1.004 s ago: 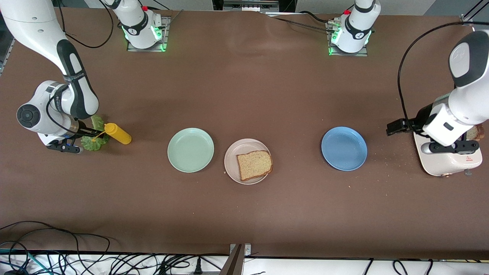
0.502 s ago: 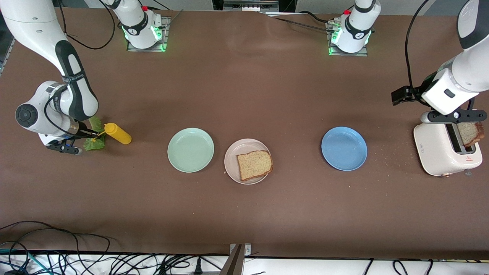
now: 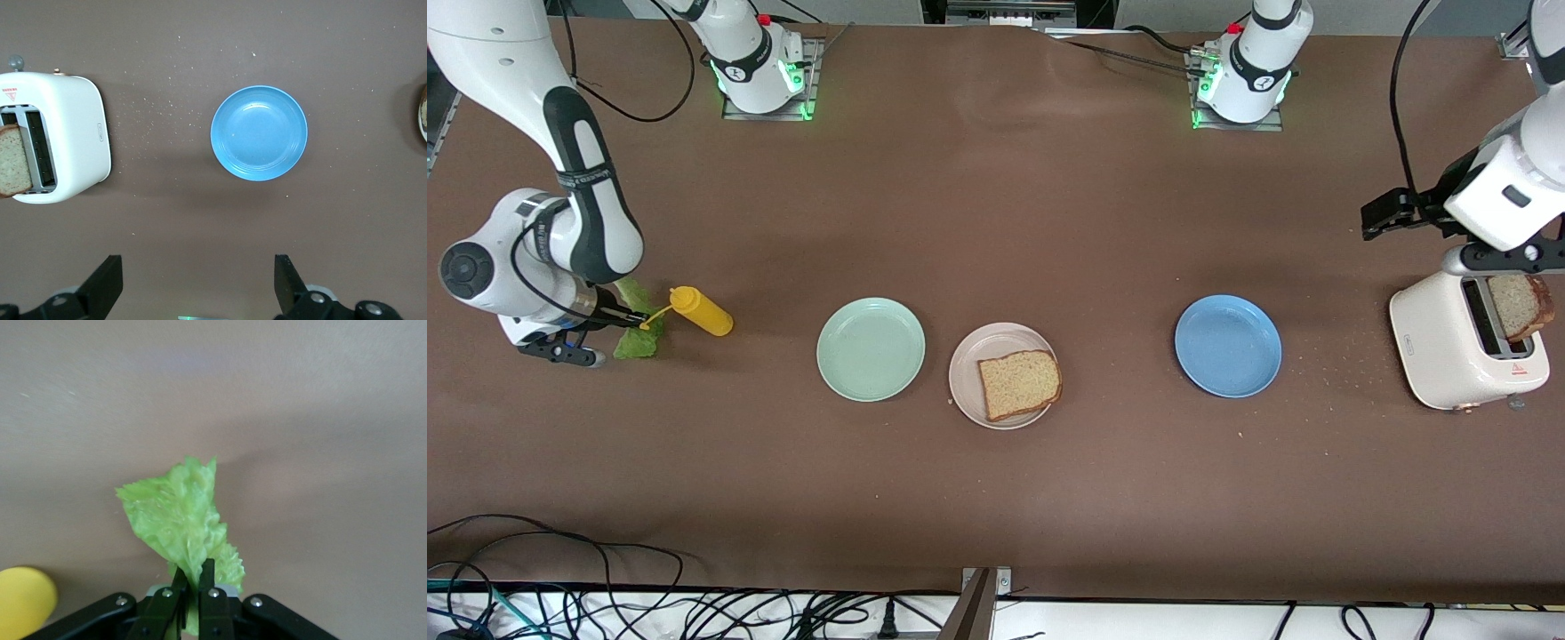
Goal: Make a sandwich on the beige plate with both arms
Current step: 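Lift the lettuce leaf with the right gripper toward the beige plate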
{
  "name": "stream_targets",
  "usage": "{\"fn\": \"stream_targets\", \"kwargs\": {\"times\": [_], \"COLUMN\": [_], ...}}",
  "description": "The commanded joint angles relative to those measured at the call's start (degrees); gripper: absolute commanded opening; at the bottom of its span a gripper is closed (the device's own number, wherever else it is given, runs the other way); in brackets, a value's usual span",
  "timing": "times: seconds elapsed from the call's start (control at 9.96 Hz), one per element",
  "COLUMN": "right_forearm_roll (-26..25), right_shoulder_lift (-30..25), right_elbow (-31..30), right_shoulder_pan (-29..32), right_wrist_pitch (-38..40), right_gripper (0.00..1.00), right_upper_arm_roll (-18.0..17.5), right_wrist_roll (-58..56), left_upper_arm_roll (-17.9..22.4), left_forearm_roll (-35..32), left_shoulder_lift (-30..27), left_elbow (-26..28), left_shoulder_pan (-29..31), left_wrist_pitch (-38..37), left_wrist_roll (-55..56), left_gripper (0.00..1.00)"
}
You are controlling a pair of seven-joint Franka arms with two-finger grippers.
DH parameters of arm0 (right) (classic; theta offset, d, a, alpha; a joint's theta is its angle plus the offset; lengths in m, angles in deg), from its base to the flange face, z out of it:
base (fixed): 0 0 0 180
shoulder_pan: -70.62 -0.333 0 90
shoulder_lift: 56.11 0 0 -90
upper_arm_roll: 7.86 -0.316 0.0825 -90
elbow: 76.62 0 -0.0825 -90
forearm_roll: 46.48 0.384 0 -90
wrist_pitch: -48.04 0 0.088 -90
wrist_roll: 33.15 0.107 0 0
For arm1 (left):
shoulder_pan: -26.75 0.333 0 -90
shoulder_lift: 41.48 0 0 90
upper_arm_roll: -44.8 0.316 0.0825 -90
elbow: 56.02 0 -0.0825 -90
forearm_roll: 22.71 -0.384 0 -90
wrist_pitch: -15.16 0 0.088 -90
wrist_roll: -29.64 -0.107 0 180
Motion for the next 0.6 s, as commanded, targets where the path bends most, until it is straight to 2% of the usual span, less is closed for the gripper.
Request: {"fn": "stream_targets", "kwargs": {"times": [0.0, 0.2, 0.3, 0.5], "right_forearm_roll": [0.5, 0.1, 0.0, 1.1], "right_shoulder_lift": [-2.9, -2.9, -2.9, -2.9], "right_elbow": [9.7, 19.4, 22.5, 28.4], "right_shoulder_pan": [0.5, 0.6, 0.5, 0.0], "right_wrist_pitch": [15.9, 29.9, 32.9, 36.9], "right_gripper": [0.0, 0.0, 0.0, 0.0], "right_upper_arm_roll": [1.4, 2.3, 2.3, 1.9], "right_wrist_roll": [-2.0, -3.0, -3.0, -2.4], "left_upper_arm_roll": [0.7, 1.4, 3.9, 4.5], "left_forearm_roll": [-1.2, -1.3, -0.8, -0.2], "left_shoulder_lift": [-0.5, -0.4, -0.4, 0.3], "left_elbow": [-0.2, 0.0, 0.2, 0.5], "left_shoulder_pan": [2.2, 3.8, 3.8, 6.1], "left_wrist_pitch": [-0.9, -0.9, -0.8, -0.7], "left_wrist_roll": [-1.9, -1.4, -1.5, -2.5], "left_gripper": [1.0, 1.0, 1.0, 1.0]}}
